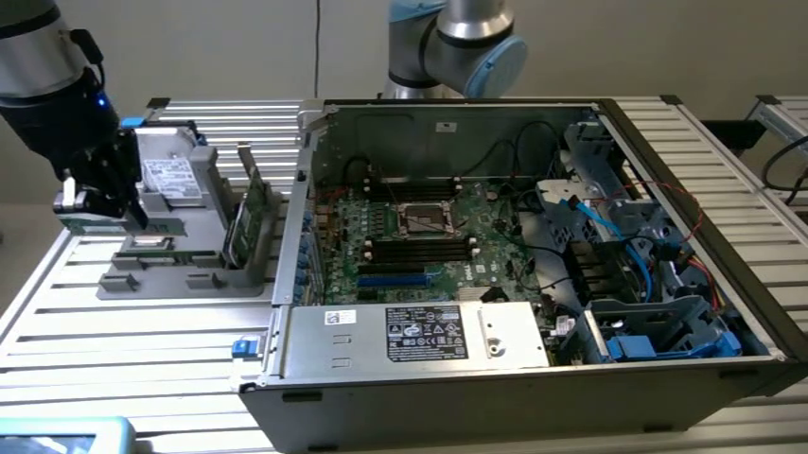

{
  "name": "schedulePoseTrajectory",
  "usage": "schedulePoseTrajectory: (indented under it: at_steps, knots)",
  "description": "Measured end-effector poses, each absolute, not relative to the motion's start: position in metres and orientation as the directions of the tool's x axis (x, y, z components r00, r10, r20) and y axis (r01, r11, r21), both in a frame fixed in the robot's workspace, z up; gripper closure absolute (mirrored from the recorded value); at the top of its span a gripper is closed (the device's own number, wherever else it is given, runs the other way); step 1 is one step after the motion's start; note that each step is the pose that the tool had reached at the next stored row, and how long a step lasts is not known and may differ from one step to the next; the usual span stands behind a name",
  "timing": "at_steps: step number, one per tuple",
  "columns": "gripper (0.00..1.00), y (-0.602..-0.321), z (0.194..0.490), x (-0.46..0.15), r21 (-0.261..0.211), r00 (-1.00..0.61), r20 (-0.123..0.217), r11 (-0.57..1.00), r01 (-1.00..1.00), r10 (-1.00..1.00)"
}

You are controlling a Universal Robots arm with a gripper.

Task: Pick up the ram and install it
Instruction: 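Pick up the ram and move it above insertion slot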

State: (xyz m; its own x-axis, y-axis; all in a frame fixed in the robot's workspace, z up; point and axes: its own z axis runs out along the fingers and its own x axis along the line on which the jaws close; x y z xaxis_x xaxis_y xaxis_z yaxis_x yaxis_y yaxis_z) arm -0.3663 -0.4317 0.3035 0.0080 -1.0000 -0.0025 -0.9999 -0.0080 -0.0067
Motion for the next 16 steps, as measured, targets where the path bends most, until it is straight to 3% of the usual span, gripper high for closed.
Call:
schedulePoseTrajectory:
  at_steps: [16]
  knots:
    - [0.86,-0.433,0.366,-0.320,-0.006,0.009,-0.003,-0.009,-1.000,-1.000]
